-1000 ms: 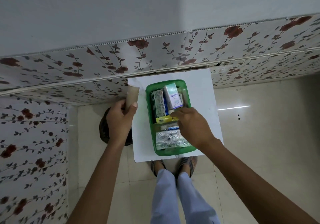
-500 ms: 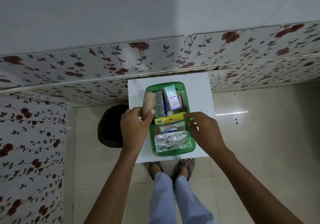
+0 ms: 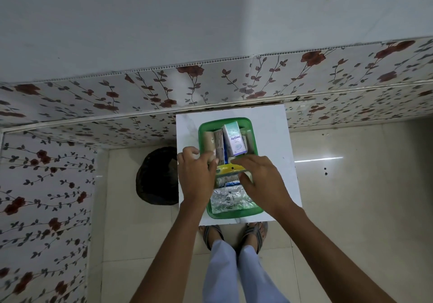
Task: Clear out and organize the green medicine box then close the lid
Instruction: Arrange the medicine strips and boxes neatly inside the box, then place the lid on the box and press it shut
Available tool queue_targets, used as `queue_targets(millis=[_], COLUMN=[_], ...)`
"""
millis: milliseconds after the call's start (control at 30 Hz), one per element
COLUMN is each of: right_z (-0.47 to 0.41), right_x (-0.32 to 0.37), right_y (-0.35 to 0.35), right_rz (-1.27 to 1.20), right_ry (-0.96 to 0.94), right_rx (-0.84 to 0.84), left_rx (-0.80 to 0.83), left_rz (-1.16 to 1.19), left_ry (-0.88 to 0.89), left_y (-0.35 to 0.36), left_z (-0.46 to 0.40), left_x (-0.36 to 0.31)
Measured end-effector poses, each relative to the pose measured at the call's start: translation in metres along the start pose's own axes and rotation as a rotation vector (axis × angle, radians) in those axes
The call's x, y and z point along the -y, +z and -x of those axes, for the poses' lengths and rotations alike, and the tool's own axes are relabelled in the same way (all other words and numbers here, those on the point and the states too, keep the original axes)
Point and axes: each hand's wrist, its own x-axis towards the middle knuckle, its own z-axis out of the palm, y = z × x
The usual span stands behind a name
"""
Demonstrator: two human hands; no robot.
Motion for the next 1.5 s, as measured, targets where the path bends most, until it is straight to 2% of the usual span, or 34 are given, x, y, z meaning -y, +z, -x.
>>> queue_targets(millis=[67, 133, 200, 300, 333, 400, 467, 533, 700, 833, 1067, 1133, 1233, 1300, 1400, 1500], right_z=[-0.008, -0.014, -0.017, -0.015, -0.013, -0.009, -0.003, 0.004, 0.008, 0.002, -0.006, -0.002, -0.006, -0.01, -0.01, -0.005], right_x=[0.002, 0.003, 0.001, -0.01, -0.017, -0.032, -0.045, -0.053, -0.057, -0.058, -0.04, -0.04, -0.042, -0.04, -0.023, 0.005], right_y=[0.006, 0.009, 0.007, -0.001, -0.003, -0.007, -0.007, -0.006, 0.0, 0.008, 0.04, 0.054, 0.05, 0.031, -0.008, -0.033], right_rz=[0.022, 0.028, -0.003, -0.119, -0.149, -0.189, -0.329, -0.453, -0.468, -0.341, -0.02, 0.052, -0.041, -0.068, 0.047, 0.186], right_ry=[-0.051, -0.052, 0.029, 0.291, 0.389, 0.572, 0.718, 0.792, 0.742, 0.704, 0.687, 0.668, 0.753, 0.742, 0.55, 0.345], right_rx=[0.039, 0.033, -0.03, -0.133, -0.123, -0.005, 0.098, 0.118, 0.088, 0.038, 0.22, 0.172, 0.093, -0.021, -0.242, -0.285], left_rx=[0.032, 0.058, 0.021, -0.065, -0.033, 0.164, 0.376, 0.504, 0.535, 0.508, 0.477, 0.464, 0.441, 0.446, 0.458, 0.454], left_rz=[-0.096, -0.087, 0.072, 0.327, 0.394, 0.443, 0.431, 0.412, 0.5, 0.634, 0.779, 0.787, 0.782, 0.77, 0.757, 0.76], left_ry=[0.001, 0.015, 0.011, -0.118, -0.194, -0.312, -0.329, -0.309, -0.324, -0.375, -0.487, -0.5, -0.512, -0.516, -0.503, -0.494], left_y=[0.005, 0.009, 0.01, 0.005, 0.002, -0.006, -0.014, -0.017, -0.019, -0.03, -0.063, -0.07, -0.071, -0.069, -0.058, -0.039], left_z=[0.001, 0.002, 0.003, 0.01, 0.011, 0.012, 0.012, 0.011, 0.01, 0.021, 0.019, 0.012, 0.005, 0.003, 0.003, 0.007], left_x=[0.002, 0.004, 0.005, 0.009, 0.011, 0.014, 0.017, 0.019, 0.023, 0.031, 0.066, 0.074, 0.082, 0.083, 0.076, 0.059])
